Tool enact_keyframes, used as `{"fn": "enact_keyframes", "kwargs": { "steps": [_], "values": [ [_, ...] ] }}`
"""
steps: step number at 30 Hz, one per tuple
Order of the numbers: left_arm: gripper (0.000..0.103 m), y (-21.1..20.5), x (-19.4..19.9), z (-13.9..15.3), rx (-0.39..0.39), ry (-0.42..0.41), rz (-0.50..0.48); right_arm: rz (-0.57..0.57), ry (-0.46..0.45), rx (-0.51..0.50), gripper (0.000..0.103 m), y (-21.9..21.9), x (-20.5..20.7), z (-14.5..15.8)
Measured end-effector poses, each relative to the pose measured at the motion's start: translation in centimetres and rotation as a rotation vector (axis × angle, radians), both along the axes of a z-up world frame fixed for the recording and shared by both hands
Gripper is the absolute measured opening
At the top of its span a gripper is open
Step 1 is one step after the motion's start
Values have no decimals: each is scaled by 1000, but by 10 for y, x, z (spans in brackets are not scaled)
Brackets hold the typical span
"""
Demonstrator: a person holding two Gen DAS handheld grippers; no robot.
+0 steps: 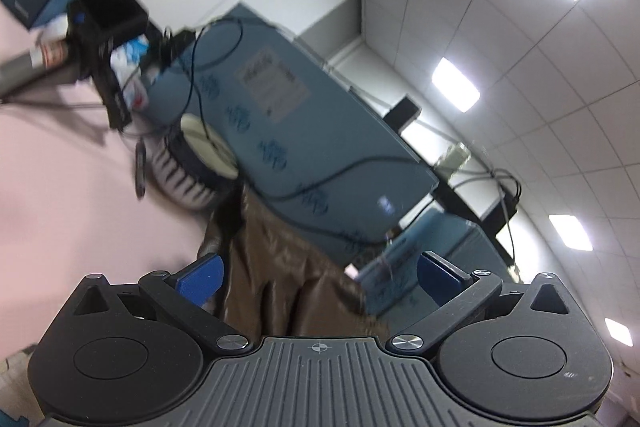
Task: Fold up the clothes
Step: 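Swing both tools toward the brown leather jacket lying on the bed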
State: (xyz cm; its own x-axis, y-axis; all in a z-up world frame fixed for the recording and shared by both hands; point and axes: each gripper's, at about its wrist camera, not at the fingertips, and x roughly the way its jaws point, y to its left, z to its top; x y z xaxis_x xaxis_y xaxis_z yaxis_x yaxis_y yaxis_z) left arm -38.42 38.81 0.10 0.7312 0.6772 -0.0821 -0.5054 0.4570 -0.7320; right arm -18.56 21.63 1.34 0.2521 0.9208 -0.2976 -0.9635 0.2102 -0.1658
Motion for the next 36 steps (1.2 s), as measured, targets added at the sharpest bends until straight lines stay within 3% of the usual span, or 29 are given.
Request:
{"fn": "enact_keyframes", "kwargs": {
  "steps": [4, 9, 13, 18, 23, 29, 32, 36],
  "values": [
    [103, 5, -11, -11, -84, -8, 68, 35, 5, -10, 103, 21, -9, -7],
    [103, 15, -20, -24, -175, -61, 63, 128, -10, -38, 103, 41, -25, -13],
    [103, 19, -22, -28, -182, -106, 13, 215, -48, -51, 103, 45, -36, -13],
    [103, 20, -15, -25, -157, -110, -60, 324, -2, -86, 103, 39, -39, -8],
    [103, 42, 11, -14, -130, -35, -201, 210, -162, -124, 103, 56, -56, -18],
    [103, 74, 45, 3, -83, 68, -364, 29, -156, -9, 102, 53, -46, -7],
    [103, 104, 54, 1, -127, 27, -392, -12, -135, 23, 102, 51, -41, -2],
    [102, 126, 58, -14, -195, -76, -339, 110, -149, -3, 97, 57, -55, -7]
  ]
}}
